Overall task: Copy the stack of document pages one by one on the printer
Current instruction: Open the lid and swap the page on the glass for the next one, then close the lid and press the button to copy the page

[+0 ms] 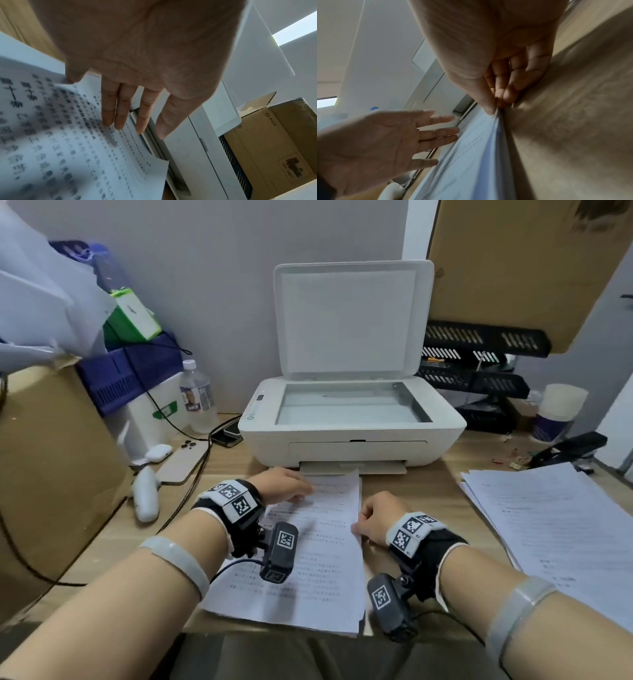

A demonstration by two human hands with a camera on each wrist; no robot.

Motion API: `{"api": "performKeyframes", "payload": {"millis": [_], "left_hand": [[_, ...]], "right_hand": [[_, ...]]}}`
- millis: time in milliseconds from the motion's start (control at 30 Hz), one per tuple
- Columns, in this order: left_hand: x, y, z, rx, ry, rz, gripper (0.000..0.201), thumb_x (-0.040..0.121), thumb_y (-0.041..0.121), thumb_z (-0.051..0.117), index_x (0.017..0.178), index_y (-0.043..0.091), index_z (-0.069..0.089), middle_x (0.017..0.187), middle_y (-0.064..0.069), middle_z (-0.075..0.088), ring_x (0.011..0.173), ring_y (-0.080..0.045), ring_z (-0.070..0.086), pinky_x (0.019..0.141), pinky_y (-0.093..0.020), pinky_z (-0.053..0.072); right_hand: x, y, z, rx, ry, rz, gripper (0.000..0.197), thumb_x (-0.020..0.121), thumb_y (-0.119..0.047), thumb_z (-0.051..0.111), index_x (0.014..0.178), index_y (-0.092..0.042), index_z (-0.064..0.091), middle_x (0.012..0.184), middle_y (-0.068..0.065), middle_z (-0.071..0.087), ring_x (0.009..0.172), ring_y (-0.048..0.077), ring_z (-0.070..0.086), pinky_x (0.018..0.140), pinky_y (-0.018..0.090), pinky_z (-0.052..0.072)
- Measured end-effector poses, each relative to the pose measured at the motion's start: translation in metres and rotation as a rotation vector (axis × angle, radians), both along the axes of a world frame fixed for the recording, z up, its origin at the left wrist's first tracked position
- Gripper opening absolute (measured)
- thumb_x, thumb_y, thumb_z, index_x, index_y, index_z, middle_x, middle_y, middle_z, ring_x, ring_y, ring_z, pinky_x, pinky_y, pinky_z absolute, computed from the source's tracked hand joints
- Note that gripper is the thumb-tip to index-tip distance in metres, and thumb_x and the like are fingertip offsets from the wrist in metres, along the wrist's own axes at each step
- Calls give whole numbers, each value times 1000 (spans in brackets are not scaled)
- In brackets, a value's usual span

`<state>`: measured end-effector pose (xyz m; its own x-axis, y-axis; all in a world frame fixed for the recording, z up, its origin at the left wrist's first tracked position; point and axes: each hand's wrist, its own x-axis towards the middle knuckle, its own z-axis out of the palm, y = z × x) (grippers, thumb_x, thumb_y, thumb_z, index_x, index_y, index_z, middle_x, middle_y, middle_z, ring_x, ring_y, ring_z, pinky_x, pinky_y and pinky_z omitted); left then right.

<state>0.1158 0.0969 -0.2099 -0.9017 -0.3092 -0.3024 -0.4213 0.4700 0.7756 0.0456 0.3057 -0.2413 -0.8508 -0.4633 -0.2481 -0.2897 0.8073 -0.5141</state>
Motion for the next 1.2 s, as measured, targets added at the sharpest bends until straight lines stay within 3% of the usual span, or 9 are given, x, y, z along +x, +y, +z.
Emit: {"api": "performKeyframes", "payload": {"millis": [67, 167, 367, 533, 733, 833, 967, 1067, 1200], "left_hand": [[4, 1, 4, -3, 1, 14, 15, 90, 24, 69, 104, 20, 74, 111, -3, 72, 106, -19, 67, 87, -35, 53], [12, 2, 14, -95, -33, 2, 28, 96, 26, 60, 123, 19, 67, 119, 0, 67, 105, -13, 61, 65, -19, 41], [14, -2, 17, -165, -115, -2, 31, 95, 29, 60, 126, 26, 63, 129, 2, 63, 117, -17, 57, 92, -33, 41], [11, 4, 18, -221, -143, -33, 33, 94, 29, 62, 127, 25, 64, 126, 2, 64, 114, -15, 58, 86, -29, 42], [3, 10, 32, -235, -55, -118, 53, 88, 30, 72, 138, 25, 52, 128, 0, 60, 105, -15, 64, 92, -32, 53], [-4, 15, 42, -209, 16, -114, 71, 83, 28, 78, 144, 26, 42, 126, -3, 56, 93, -15, 69, 85, -31, 59], [-9, 19, 63, -188, 163, -105, 63, 79, 28, 81, 133, 28, 48, 115, -2, 63, 86, -17, 70, 70, -26, 60], [-9, 20, 82, -233, 297, -78, 51, 77, 31, 83, 120, 27, 56, 103, -2, 66, 77, -17, 70, 62, -24, 58], [-11, 22, 111, -276, 451, -98, 23, 79, 27, 82, 96, 18, 70, 107, -8, 64, 64, -15, 65, 60, -26, 59]], "right_hand": [[-2, -1, 1, 3, 17, 22, 23, 80, -28, 76, 63, -20, 63, 73, 1, 74, 66, 17, 66, 63, 27, 54], [-7, 1, 1, -19, 15, 46, 23, 84, -20, 70, 62, -19, 64, 70, -1, 73, 70, 18, 72, 67, 30, 60], [-13, 6, 5, -85, -137, 37, 19, 87, -16, 61, 68, -14, 60, 71, 11, 75, 69, 27, 74, 60, 31, 55], [-12, 8, 7, -41, -103, 113, 32, 83, -30, 76, 62, -19, 55, 58, -3, 68, 53, 11, 60, 55, 22, 45], [-11, 22, 23, 38, 130, 259, 11, 83, -21, 70, 75, -14, 68, 71, -4, 72, 68, 10, 70, 66, 28, 57], [-11, 31, 42, 32, 246, 370, 17, 88, -17, 61, 71, -16, 59, 67, -3, 68, 58, 5, 67, 66, 35, 59], [-14, 41, 70, 8, 389, 447, 28, 89, -20, 63, 66, -22, 47, 68, -6, 62, 67, 12, 63, 65, 34, 53], [-20, 47, 91, -29, 432, 454, 32, 91, -22, 64, 66, -27, 45, 68, -10, 55, 65, 7, 52, 58, 22, 40], [-27, 53, 121, -90, 534, 439, 23, 91, -23, 66, 73, -24, 52, 68, -12, 52, 64, 2, 48, 55, 13, 30]]}}
